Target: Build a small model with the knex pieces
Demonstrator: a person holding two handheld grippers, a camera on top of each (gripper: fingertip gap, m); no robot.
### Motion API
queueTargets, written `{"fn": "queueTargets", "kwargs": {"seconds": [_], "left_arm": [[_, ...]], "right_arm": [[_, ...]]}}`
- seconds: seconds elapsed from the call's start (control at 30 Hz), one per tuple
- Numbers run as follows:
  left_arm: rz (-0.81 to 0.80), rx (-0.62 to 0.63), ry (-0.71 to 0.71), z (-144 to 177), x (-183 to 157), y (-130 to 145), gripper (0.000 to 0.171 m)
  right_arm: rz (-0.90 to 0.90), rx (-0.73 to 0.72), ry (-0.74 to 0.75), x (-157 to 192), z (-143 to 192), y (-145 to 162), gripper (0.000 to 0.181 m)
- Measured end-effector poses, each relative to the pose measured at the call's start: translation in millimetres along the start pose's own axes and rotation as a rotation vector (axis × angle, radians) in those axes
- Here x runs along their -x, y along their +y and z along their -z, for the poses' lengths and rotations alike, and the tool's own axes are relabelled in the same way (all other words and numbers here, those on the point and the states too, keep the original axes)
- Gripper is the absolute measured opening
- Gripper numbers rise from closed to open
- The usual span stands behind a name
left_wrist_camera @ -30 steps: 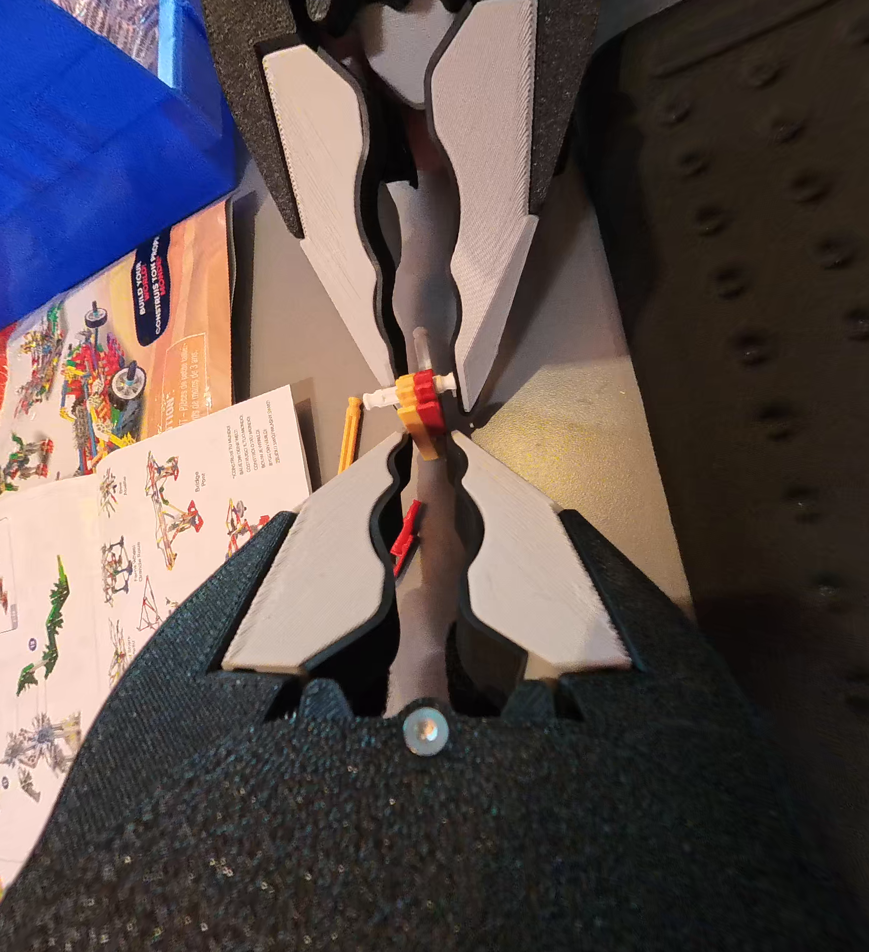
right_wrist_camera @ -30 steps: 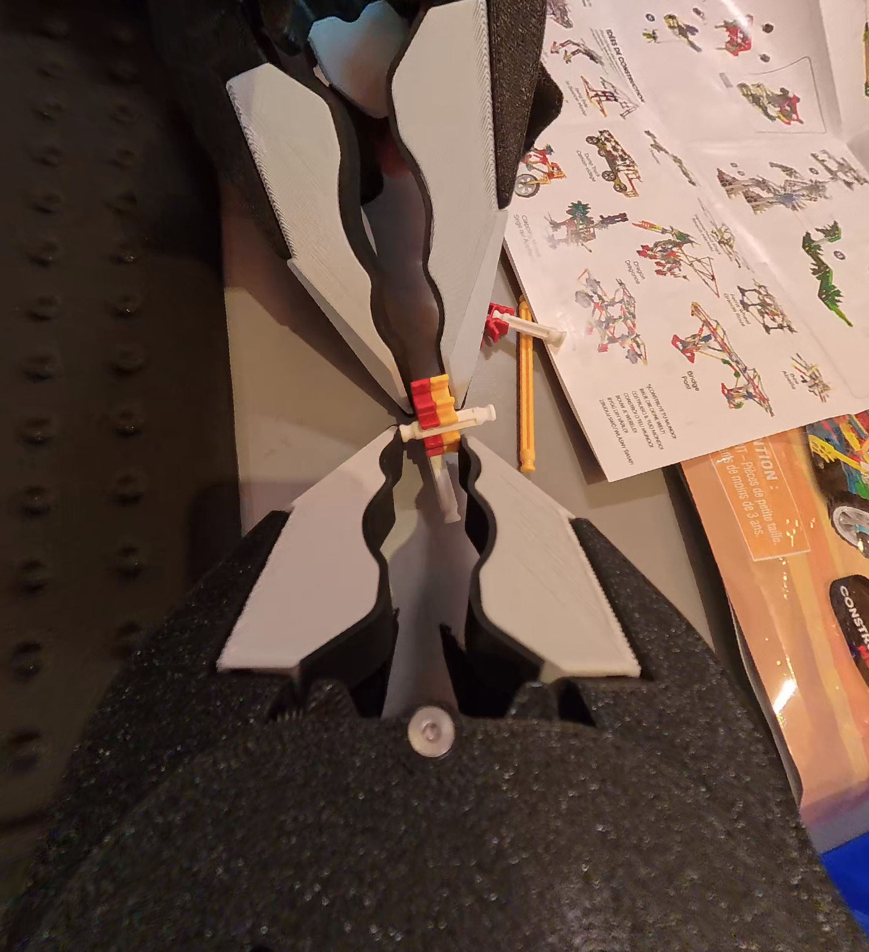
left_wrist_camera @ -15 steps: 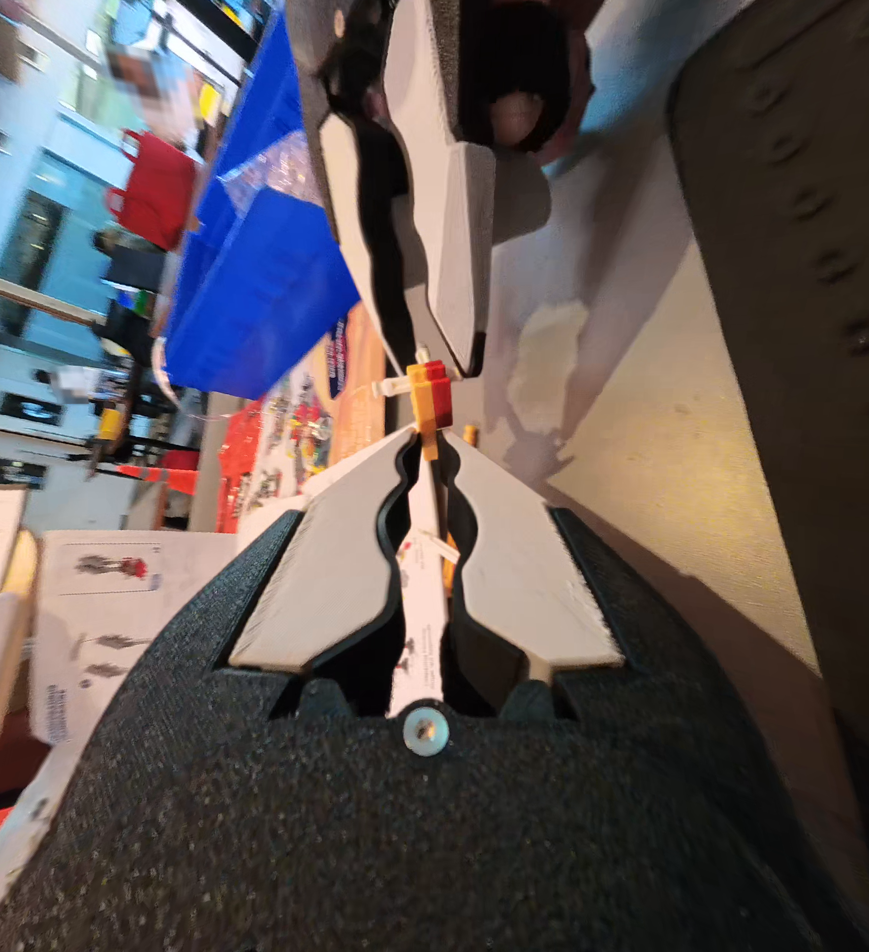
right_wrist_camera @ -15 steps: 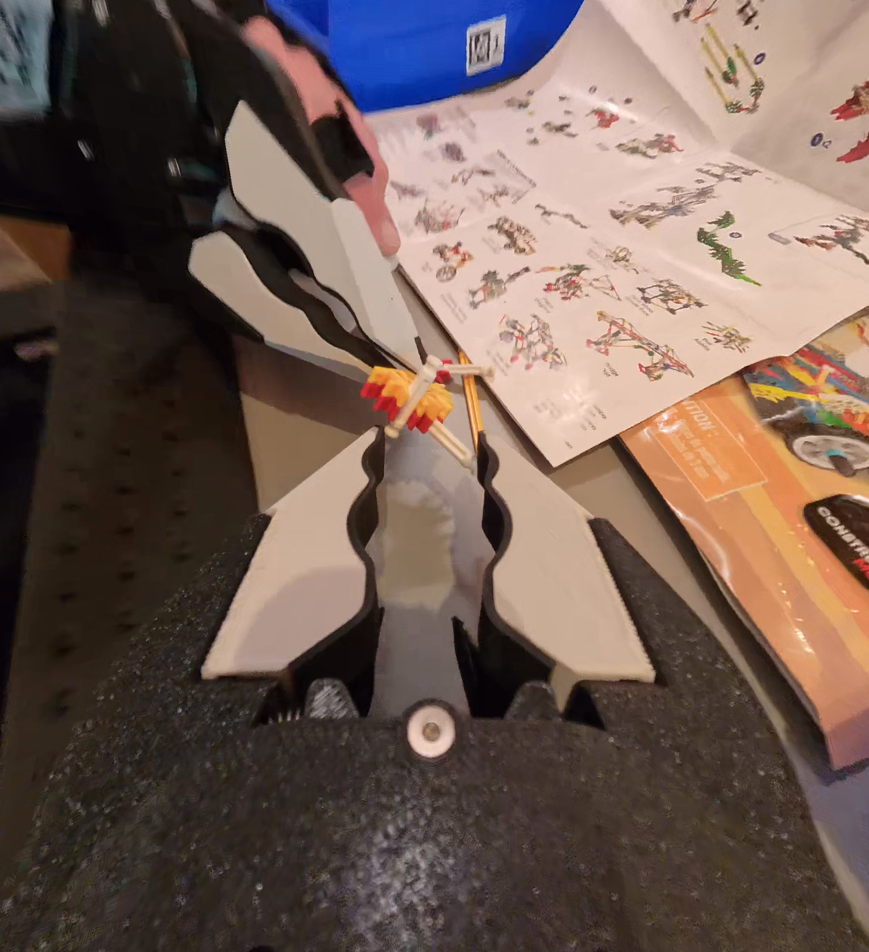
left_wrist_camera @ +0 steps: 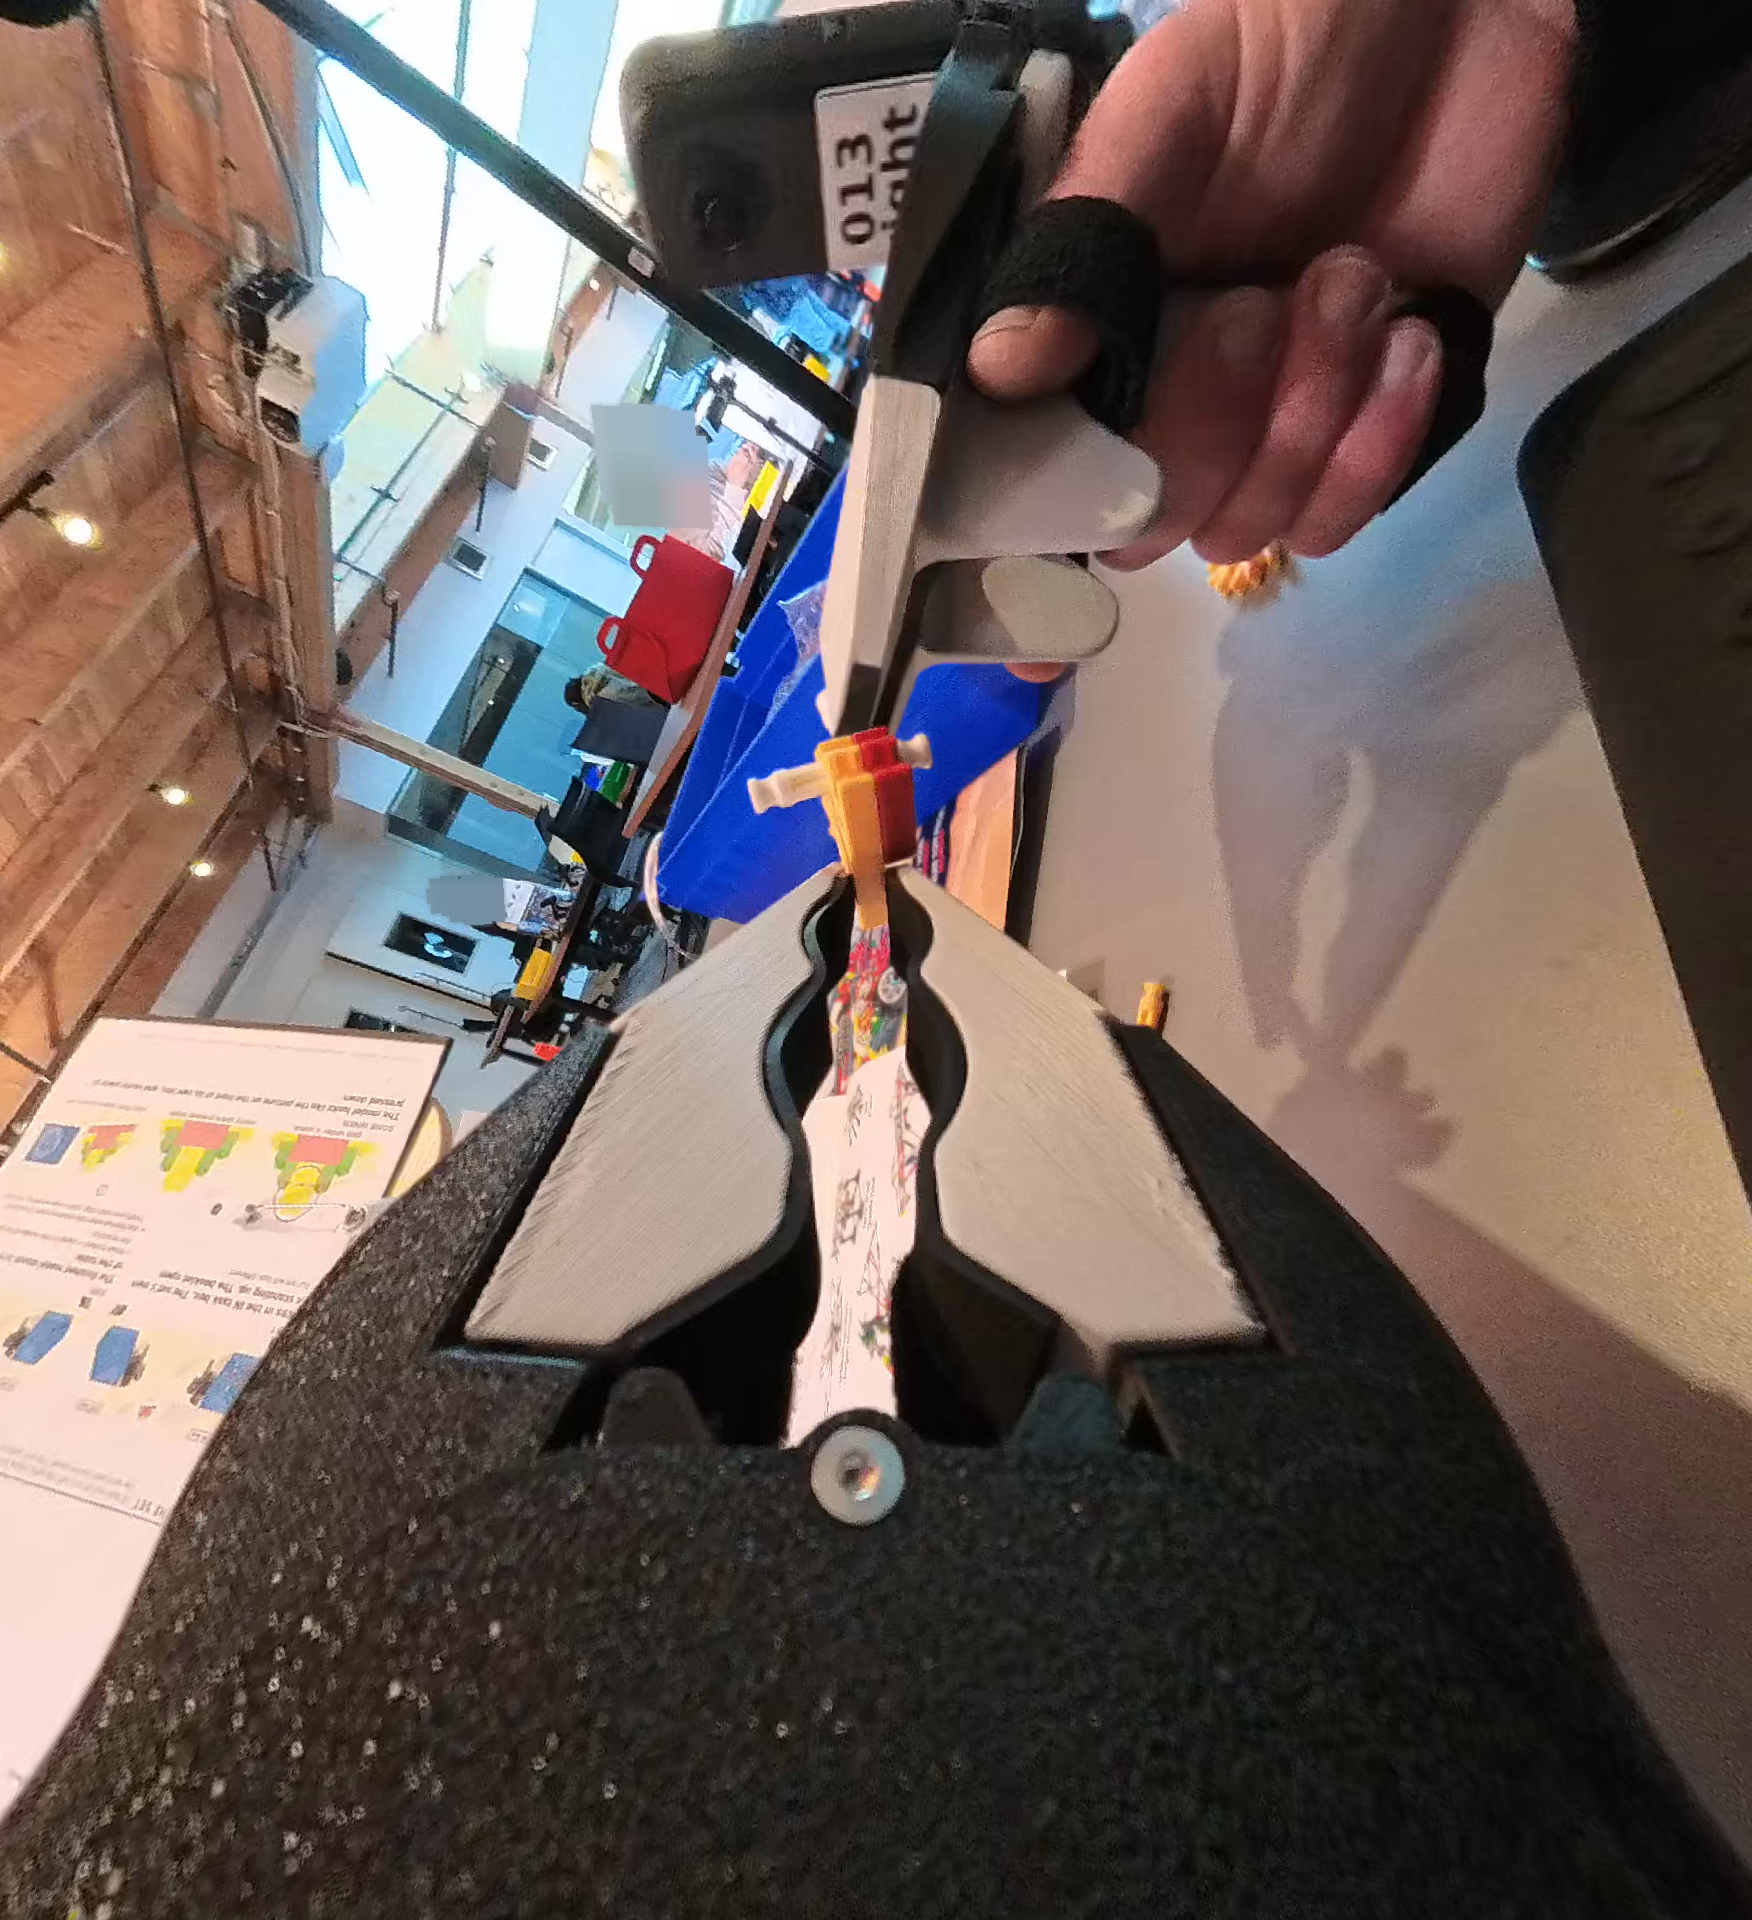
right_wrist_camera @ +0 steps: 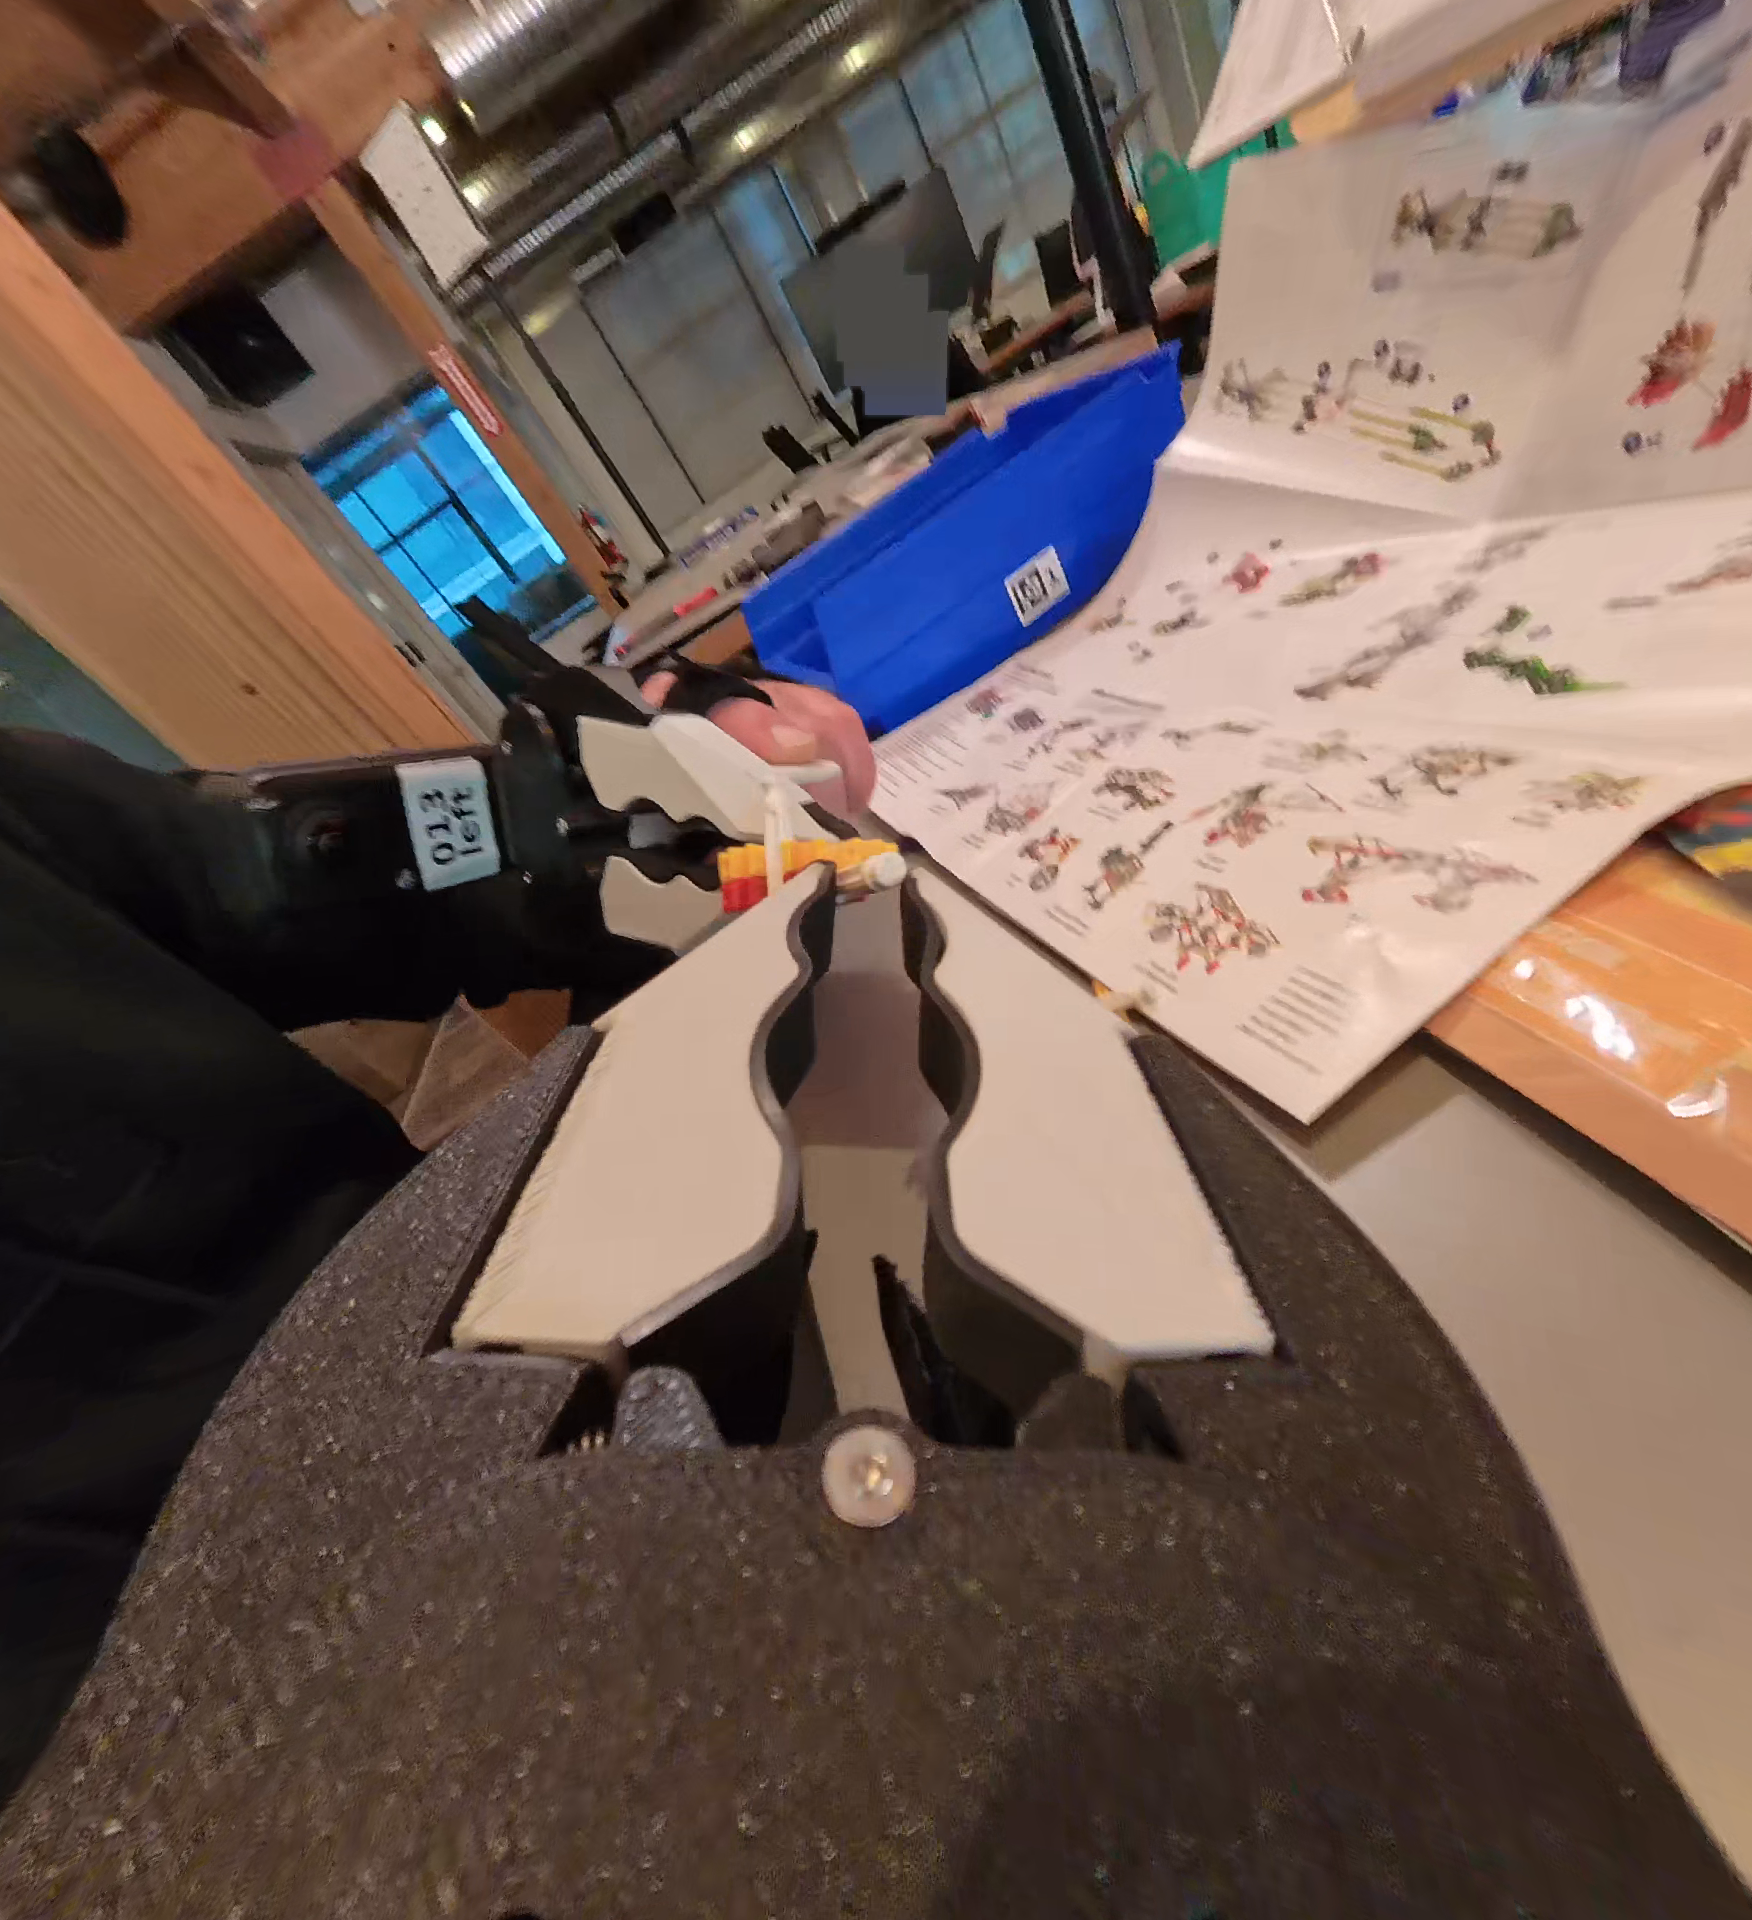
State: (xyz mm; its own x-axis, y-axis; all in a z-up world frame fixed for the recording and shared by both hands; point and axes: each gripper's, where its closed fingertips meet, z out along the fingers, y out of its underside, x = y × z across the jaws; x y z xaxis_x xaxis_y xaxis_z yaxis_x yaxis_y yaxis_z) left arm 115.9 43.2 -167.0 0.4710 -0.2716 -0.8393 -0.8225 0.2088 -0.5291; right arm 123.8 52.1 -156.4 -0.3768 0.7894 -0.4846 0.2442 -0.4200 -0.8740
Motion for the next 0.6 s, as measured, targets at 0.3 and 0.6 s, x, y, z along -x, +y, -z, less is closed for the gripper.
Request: {"fn": "queueTargets", "kwargs": {"seconds": [0.3,0.6], "left_arm": [[0.236,0.199,0.208,2.6,-14.4,42.4,0.025],[0.677,0.514,0.437,-3.8,-44.3,89.3,0.015]], "right_arm": [[0.205,0.119,0.144,-15.2,0.1,12.8,0.004],[0.379,0.319,0.262,-40.4,-8.1,47.3,0.005]]}}
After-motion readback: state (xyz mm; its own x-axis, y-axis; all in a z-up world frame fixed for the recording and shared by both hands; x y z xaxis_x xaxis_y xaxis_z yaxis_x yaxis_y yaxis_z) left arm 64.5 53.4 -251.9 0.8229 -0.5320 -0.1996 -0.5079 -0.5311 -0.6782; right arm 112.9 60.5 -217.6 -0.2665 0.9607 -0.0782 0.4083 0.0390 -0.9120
